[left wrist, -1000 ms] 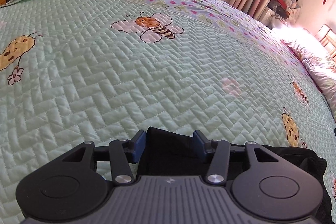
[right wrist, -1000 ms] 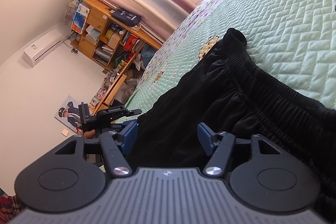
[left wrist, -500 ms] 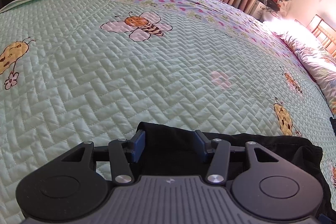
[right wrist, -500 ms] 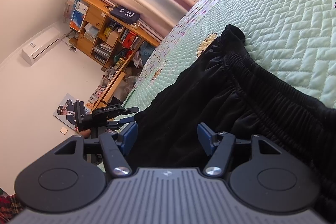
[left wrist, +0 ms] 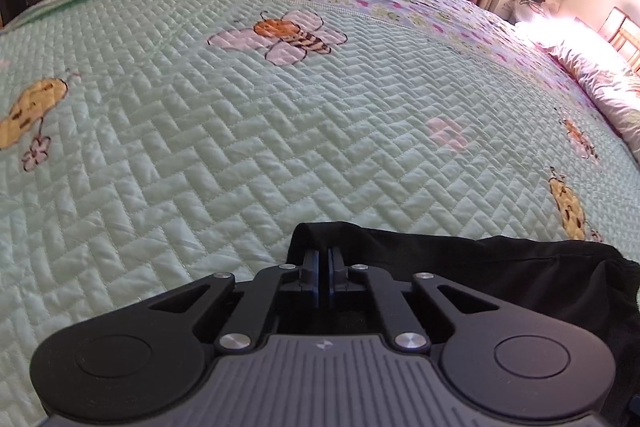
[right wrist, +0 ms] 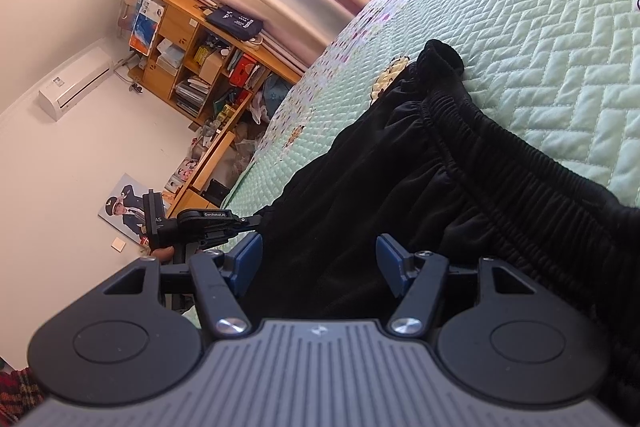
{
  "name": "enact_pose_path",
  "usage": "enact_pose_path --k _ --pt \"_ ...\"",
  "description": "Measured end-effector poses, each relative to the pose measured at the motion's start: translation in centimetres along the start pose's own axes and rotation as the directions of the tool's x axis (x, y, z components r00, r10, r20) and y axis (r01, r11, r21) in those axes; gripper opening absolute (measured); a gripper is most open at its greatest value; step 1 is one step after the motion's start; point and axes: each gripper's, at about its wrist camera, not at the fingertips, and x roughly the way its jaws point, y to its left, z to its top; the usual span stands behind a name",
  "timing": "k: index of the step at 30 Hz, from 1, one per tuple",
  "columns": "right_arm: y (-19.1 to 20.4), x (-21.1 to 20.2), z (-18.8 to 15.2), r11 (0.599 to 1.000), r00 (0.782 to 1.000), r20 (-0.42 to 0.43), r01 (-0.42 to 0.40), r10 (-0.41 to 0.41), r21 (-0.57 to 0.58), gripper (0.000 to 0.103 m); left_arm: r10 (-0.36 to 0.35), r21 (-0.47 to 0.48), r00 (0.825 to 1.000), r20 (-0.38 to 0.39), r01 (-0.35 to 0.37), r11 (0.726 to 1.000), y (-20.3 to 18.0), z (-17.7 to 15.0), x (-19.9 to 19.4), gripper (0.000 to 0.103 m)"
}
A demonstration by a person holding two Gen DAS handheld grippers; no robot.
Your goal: Fold clothes
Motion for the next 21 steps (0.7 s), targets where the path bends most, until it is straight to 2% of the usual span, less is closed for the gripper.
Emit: enact_pose_path --k 4,6,12,14,16,18,20,21 --pt "0.1 0.0 0.0 1.0 1.0 0.005 0.001 -0.001 -0.001 0.065 0.052 -0.04 0.998 0.039 -0.051 0.998 0.2 1.5 0.2 0.003" --pt "0.2 -0.1 0.0 1.0 1.0 0.011 -0.001 0.001 -0.007 0.065 0.05 -0.077 0.998 0.045 -0.047 0.996 0.5 2.2 0.6 0.003" --pt "0.2 0.1 -0.2 1.0 1.0 0.001 0.003 -0.003 -0.025 0.066 0.111 -0.057 0.994 0.024 -0.109 0.992 -0.1 2.0 2.1 0.007" --pt "0.1 0.0 -0.2 1.0 1.0 0.001 -0.005 0.005 -0.02 0.066 0.159 -0.066 0.986 0.04 -0.157 0.985 0.1 1.8 1.7 0.019" --pt "0.0 0.0 -0.2 1.0 1.0 0.0 -0.01 0.01 -0.014 0.066 0.212 -0.103 0.976 0.045 -0.207 0.973 1.0 1.9 1.1 0.018" --pt "0.1 -0.1 -0.2 1.0 1.0 0.001 -0.011 0.011 -0.014 0.066 0.239 -0.146 0.969 0.056 -0.228 0.963 1.8 1.8 0.1 0.018" --pt "0.5 -0.5 -0.1 1.0 1.0 0.014 -0.013 0.014 -0.021 0.066 0.202 -0.142 0.975 0.091 -0.189 0.972 1.5 1.5 -1.5 0.018" --pt "0.8 -0.7 0.0 1.0 1.0 0.02 -0.014 0.015 -0.025 0.066 0.16 -0.12 0.981 0.107 -0.147 0.982 0.9 1.2 -2.4 0.018"
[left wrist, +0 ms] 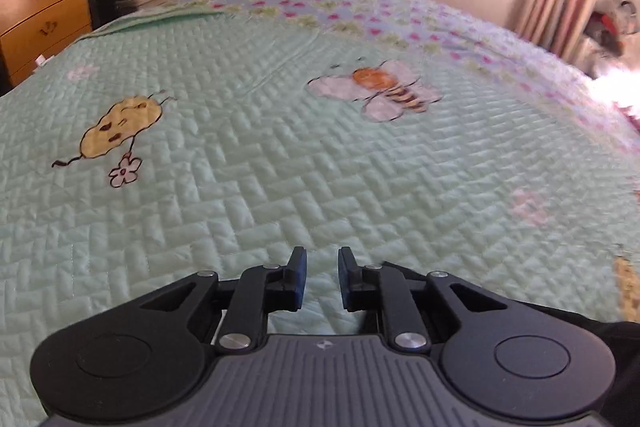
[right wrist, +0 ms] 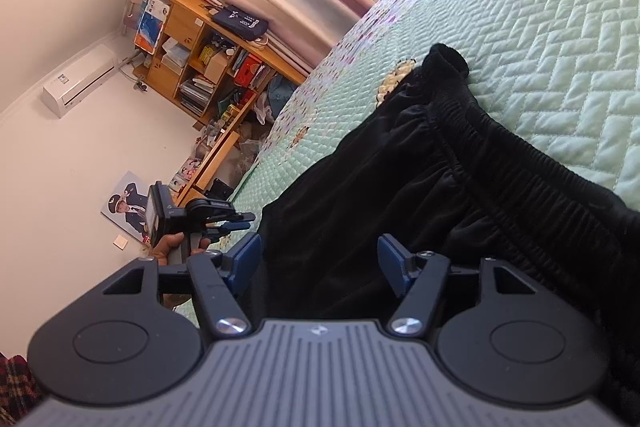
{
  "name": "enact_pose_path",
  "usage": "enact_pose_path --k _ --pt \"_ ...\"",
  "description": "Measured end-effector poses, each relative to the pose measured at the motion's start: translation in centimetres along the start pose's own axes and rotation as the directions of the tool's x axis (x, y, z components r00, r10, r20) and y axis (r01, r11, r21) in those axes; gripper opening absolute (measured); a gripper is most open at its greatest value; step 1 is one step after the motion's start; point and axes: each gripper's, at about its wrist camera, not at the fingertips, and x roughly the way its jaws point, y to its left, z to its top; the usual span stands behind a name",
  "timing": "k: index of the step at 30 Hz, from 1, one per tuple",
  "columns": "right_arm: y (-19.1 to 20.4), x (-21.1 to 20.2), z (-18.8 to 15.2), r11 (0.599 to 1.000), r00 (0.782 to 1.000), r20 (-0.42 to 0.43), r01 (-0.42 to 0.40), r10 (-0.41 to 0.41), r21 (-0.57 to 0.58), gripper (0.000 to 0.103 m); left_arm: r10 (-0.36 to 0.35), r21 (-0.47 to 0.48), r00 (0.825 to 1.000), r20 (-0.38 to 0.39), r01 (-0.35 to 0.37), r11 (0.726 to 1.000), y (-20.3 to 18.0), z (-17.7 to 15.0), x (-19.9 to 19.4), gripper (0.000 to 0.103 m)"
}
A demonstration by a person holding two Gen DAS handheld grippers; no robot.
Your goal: Fold clothes
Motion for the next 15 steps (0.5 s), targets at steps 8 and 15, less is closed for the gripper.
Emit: enact_pose_path --k 8,15 --pt "5.1 2.3 4.1 0.934 0.991 -0.04 0.111 -0.132 -0.339 0.066 -0.317 0.336 0.93 -0.184 0.362 0.869 -10.5 -5.6 -2.2 0.024" --pt "7.9 15.9 10.0 0.825 0.929 -0.235 0.114 -0.287 -0.554 0.024 -0.276 0.41 0.933 -0.232 0.351 0.841 -13.8 -6.0 1.0 0.031"
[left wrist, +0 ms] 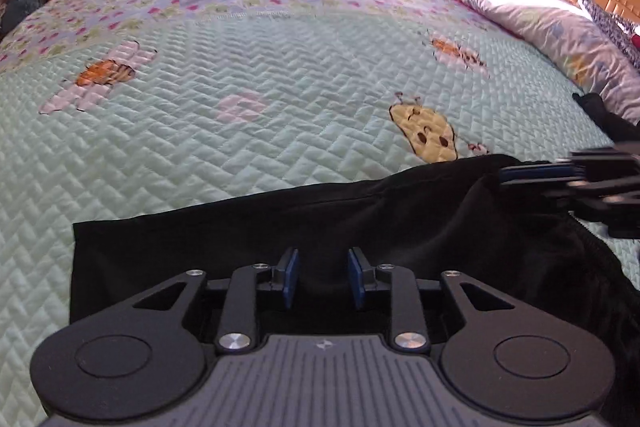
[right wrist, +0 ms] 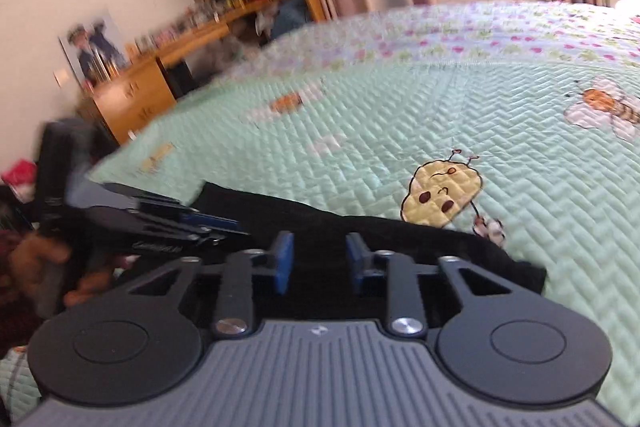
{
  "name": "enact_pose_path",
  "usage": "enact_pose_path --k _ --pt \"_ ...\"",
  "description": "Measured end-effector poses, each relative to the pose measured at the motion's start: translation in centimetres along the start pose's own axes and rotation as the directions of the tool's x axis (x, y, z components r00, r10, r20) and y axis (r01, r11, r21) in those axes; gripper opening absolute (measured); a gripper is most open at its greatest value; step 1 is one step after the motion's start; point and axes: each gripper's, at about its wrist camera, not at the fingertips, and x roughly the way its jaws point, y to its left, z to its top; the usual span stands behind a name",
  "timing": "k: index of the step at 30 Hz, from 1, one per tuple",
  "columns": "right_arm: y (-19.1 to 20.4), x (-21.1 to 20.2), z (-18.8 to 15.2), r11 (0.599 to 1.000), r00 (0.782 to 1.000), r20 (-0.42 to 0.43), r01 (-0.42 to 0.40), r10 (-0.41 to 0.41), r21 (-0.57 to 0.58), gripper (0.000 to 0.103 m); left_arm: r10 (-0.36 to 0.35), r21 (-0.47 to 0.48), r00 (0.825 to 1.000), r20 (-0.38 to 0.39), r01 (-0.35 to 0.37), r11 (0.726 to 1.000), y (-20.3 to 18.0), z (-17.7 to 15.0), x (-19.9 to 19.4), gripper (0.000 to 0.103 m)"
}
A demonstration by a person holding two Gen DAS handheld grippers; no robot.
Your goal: Fold clothes
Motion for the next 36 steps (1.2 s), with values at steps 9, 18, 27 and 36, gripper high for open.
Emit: enact_pose_path --k 9,18,27,36 --pt "-4.3 9.9 3.3 0.981 0.982 -0.048 0.184 -0.181 0.055 0.005 0.208 -0.029 0.975 0.081 -0.207 0.978 1.7 3.0 2.9 0.034" --pt "-1.3 6.0 0.6 0.997 0.981 -0.186 -0.069 0.059 -0.044 0.018 -0.081 -0.066 0.994 0.08 0.087 0.994 1.1 1.1 0.8 0.047" --pt "-5.3 1.6 0.1 0.993 0.994 0.048 0.097 -0.101 0.064 0.015 0.091 -0.066 0.989 0.116 -0.084 0.994 0.3 1.3 -0.8 0.052" --pt "-10.6 -0.9 -2.8 0.963 0.99 0.005 0.135 -0.14 0.234 0.0 0.211 -0.125 0.977 0.038 -0.205 0.971 4.0 -2.6 -0.9 0.067"
